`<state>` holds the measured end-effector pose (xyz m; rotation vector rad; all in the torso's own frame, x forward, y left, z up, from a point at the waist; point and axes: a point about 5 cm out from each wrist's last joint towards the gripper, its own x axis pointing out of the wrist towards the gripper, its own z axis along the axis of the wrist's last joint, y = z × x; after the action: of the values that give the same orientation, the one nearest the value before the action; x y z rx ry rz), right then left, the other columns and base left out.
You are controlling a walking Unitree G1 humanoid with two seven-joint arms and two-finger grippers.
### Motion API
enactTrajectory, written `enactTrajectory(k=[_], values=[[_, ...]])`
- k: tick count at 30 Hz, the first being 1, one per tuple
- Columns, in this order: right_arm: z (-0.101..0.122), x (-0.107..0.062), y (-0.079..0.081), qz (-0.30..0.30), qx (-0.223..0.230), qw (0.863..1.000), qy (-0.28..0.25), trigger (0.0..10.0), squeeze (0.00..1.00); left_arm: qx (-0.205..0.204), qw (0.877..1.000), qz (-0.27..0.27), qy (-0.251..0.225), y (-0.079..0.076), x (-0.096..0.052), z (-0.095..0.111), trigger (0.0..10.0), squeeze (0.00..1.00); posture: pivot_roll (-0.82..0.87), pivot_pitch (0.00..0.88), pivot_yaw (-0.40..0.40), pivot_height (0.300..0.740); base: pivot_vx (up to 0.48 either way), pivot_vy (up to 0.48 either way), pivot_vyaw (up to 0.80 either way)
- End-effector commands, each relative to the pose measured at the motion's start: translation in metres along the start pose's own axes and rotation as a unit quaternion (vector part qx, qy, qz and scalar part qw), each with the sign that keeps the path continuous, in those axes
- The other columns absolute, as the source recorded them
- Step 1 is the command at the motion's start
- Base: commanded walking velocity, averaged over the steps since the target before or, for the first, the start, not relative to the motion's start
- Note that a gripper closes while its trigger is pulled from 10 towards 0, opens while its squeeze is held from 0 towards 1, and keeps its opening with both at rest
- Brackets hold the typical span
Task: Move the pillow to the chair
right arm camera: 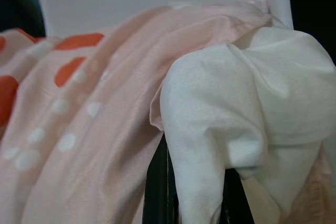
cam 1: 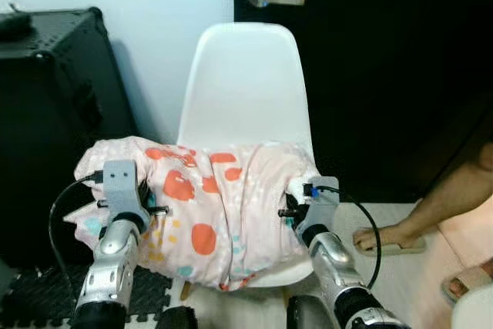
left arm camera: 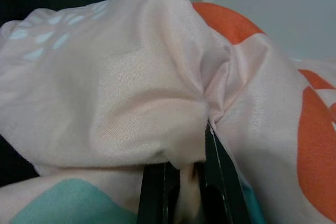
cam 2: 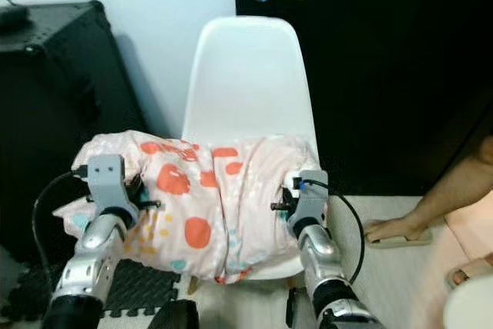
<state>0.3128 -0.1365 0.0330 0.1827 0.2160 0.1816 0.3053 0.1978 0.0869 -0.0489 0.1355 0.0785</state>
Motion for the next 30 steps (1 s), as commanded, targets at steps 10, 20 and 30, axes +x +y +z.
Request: enactTrajectory(k=[10,20,30], values=[[0.011,0.007,-0.003,-0.018,-0.016,1.0,-0.016,10.0,0.0,0.098,0.992,-0.062,0.044,-0.016,0.002,-0.024,10.0,0.0,0.11,0.0,-0.04,0.605,0.0,0.0,0.0],[0.039,0.009,-0.032,-0.105,-0.055,0.991,-0.065,10.0,0.0,0.073,0.982,-0.171,-0.043,-0.058,0.015,0.001,10.0,0.0,0.1,0.0,-0.039,0.605,0.0,0.0,0.0],[0.02,-0.004,-0.054,-0.191,-0.098,0.977,-0.016,10.0,0.0,0.236,0.945,-0.214,0.071,-0.043,0.001,-0.051,10.0,0.0,0.1,0.0,-0.034,0.605,0.0,0.0,0.0]])
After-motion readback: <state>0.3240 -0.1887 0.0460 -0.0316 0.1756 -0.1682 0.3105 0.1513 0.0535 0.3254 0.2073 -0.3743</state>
